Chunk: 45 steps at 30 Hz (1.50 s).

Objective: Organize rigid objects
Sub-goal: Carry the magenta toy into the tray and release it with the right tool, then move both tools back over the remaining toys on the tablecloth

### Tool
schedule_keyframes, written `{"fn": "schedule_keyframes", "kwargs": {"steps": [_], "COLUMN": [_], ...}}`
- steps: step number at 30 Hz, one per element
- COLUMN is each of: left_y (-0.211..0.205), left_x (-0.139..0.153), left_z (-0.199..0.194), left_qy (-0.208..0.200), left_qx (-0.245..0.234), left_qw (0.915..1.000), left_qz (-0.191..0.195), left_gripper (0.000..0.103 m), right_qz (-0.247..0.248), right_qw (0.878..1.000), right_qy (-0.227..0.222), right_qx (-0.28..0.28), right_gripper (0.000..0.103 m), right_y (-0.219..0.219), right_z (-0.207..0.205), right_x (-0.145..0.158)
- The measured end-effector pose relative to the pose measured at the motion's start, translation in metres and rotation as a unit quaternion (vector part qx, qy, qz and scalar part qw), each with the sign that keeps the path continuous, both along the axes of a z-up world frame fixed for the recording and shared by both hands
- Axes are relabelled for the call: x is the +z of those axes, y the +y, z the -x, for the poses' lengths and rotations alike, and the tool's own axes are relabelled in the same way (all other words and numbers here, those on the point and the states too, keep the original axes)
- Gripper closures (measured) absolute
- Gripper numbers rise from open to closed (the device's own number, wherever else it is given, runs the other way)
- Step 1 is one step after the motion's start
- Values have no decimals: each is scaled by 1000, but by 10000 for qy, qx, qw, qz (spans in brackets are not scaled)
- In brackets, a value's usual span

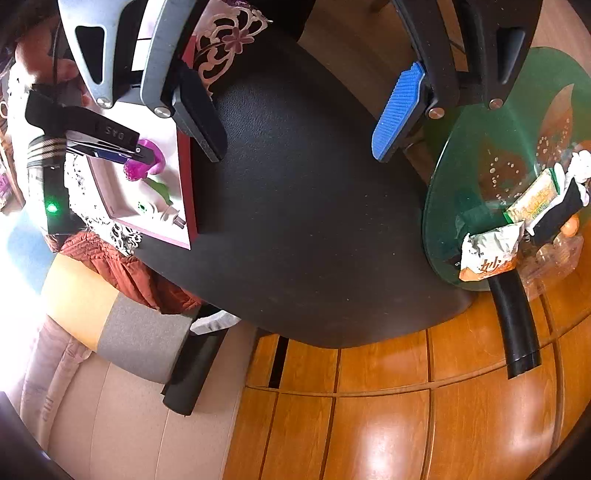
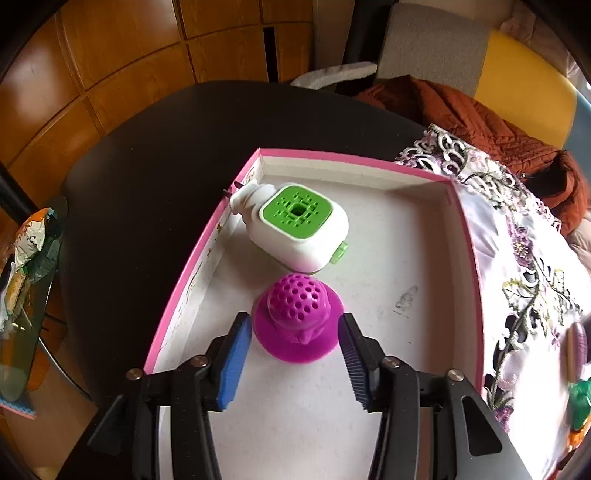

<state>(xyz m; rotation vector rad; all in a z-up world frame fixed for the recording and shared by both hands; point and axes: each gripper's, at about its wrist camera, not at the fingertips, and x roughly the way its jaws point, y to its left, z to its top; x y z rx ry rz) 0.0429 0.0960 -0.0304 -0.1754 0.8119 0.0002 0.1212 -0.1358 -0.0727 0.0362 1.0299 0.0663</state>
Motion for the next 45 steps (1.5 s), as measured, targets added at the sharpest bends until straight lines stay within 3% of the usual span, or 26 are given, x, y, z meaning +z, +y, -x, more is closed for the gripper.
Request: {"fn": "schedule_keyframes", "kwargs": {"steps": [12,29,39,45], "left_y": [-15,-61,-112,-151], "left_x": [-3,0,5,5], "left_z": [6,17,23,25], "left_qy": [62,54,131,294], "left_qx": [-270,-963,-1871,-2497], "left_qw": [9995,9944,9818,9678], "left_qz": [-141,-426,-286,-156], "left_gripper": [21,21,21,22], "right_qz": [340,1126,1361,1526], "right_qw": [9979,9841,9754,9558], "right_qy": [-514,-1230,-1080,-978], "right_qx": [-192,-616,-1356,-2314], "right_gripper": [39,25,23,22], "right_y": [-13,-63,-148,-240], "right_z": [32,89,119,152], "right_x": [26,58,58,62]}}
